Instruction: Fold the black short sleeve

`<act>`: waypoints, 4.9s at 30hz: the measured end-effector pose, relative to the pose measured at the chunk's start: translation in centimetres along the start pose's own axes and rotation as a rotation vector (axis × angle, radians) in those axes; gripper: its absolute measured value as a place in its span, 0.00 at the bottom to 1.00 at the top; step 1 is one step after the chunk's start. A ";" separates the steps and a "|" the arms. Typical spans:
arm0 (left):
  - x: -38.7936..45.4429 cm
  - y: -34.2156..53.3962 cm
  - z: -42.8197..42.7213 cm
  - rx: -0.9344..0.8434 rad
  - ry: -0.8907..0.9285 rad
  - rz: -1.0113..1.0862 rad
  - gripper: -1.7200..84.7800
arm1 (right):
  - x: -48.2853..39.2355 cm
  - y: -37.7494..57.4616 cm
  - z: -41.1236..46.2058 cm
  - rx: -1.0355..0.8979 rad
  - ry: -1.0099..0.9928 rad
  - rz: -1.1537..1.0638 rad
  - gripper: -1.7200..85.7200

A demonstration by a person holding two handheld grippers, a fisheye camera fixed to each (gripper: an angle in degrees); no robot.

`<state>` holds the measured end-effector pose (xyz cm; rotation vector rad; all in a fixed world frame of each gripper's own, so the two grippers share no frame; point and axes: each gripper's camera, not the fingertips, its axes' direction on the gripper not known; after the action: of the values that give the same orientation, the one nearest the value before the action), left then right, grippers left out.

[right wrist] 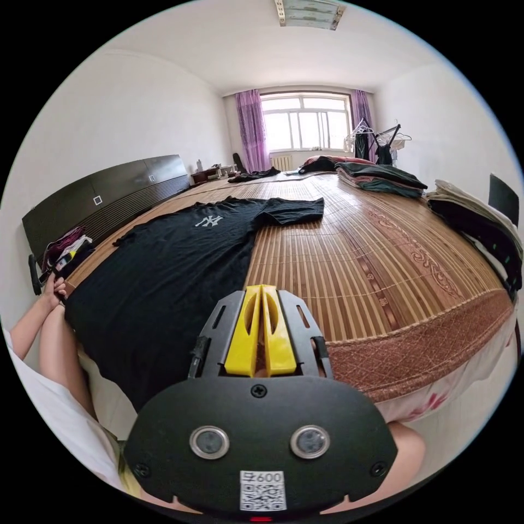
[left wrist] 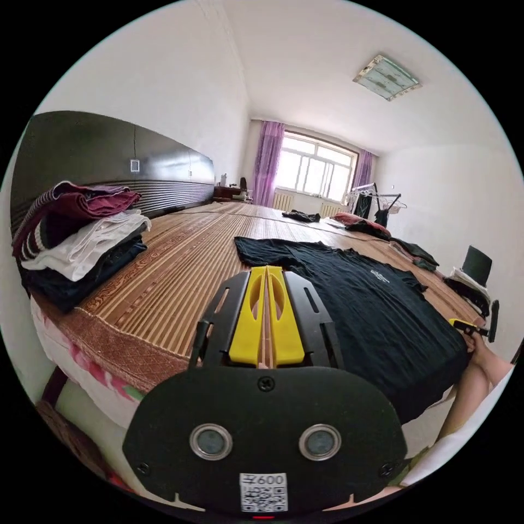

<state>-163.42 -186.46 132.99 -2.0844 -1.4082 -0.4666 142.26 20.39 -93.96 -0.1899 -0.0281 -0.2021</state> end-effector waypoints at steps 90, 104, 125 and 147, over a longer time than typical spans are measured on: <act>49.4 78.2 78.7 -0.475 0.309 1.215 0.05 | 33.1 -34.9 -34.4 0.221 -0.602 0.844 0.01; 24.7 60.6 88.6 -0.463 0.504 0.552 0.04 | 26.1 -41.0 -36.5 0.076 -0.658 0.774 0.07; 17.4 56.8 92.1 -0.499 0.478 1.019 0.13 | 19.5 -43.9 -41.4 0.120 -0.541 0.874 0.05; -13.0 43.0 113.7 -0.940 1.138 -0.236 0.05 | 13.0 -47.8 -40.3 -0.068 -0.512 0.825 0.01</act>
<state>-132.16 -135.94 26.17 -1.5919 -0.7177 -2.2884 145.66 -35.86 -124.07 -0.3022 -0.4442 0.6736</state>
